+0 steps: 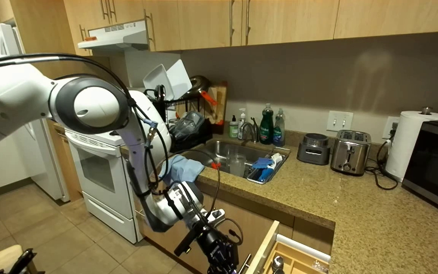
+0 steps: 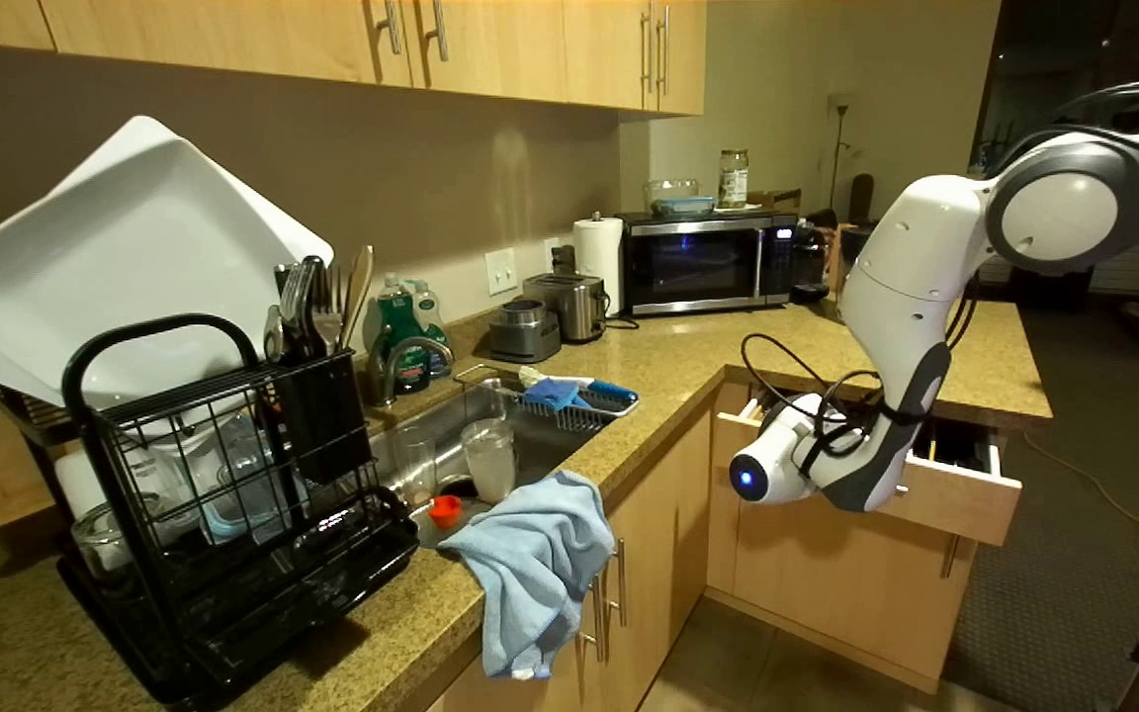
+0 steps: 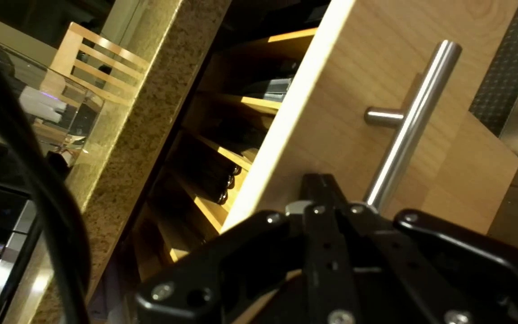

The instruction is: Close the open drawer on the right

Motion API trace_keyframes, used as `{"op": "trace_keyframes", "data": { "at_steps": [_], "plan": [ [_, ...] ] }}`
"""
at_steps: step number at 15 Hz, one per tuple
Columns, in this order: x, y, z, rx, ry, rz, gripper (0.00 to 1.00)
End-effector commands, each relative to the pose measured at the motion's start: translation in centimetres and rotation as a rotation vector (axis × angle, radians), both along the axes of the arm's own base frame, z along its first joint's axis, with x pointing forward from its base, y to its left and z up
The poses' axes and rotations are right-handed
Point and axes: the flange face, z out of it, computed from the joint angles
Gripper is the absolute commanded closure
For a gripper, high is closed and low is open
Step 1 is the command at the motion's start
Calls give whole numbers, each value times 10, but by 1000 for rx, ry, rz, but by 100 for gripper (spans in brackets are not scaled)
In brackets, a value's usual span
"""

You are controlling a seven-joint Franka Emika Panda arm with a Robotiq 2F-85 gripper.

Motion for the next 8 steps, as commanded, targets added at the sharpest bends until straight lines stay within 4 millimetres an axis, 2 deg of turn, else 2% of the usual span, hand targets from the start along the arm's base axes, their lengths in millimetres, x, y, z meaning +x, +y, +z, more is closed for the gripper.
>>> {"op": "trace_keyframes", "data": {
  "at_steps": [1, 8],
  "plan": [
    [-4, -9, -5, 118, 69, -68, 100],
    [4, -34, 0, 155, 127, -118, 100]
  ]
}}
